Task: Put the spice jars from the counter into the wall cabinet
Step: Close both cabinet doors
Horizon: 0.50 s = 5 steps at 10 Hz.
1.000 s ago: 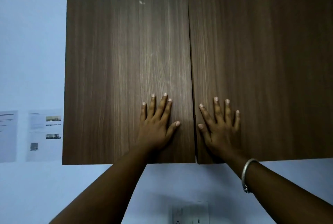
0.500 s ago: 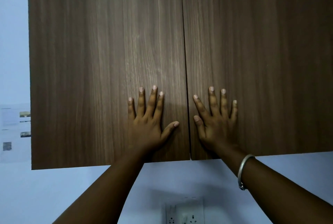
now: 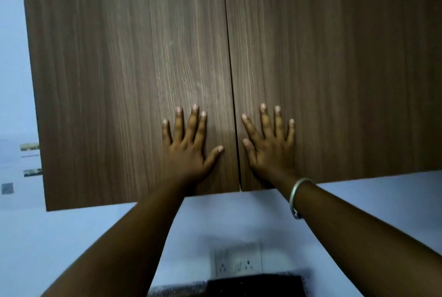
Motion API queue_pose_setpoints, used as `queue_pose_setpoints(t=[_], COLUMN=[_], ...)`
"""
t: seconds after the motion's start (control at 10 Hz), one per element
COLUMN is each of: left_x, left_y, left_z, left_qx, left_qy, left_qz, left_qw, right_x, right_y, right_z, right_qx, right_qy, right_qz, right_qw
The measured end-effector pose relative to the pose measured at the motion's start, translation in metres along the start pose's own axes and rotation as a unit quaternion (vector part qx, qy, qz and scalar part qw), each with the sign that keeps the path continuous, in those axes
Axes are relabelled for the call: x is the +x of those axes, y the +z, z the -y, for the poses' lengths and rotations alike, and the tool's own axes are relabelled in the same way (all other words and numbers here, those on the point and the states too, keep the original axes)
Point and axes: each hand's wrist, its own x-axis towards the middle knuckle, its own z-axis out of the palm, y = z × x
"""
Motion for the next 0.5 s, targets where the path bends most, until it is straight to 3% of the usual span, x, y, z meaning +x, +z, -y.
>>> queue_pose_setpoints(t=[0.2, 0.5], left_x=[-0.001, -0.017], left_y=[-0.036, -0.09], left_z=[-0.006, -0.007], left_qx=[-0.028, -0.035], left_qy=[-0.006, -0.014], left_qz=[0.058, 0.024], left_qw=[0.998, 0.999], right_x=[0.002, -0.003], right_y=[-0.04, -0.07], right_z=[0.026, 0.056], right_qx=[0.022, 0.026], right_qy=[0.001, -0.024], right_qz=[0.029, 0.016], right_qw=[0.999, 0.999])
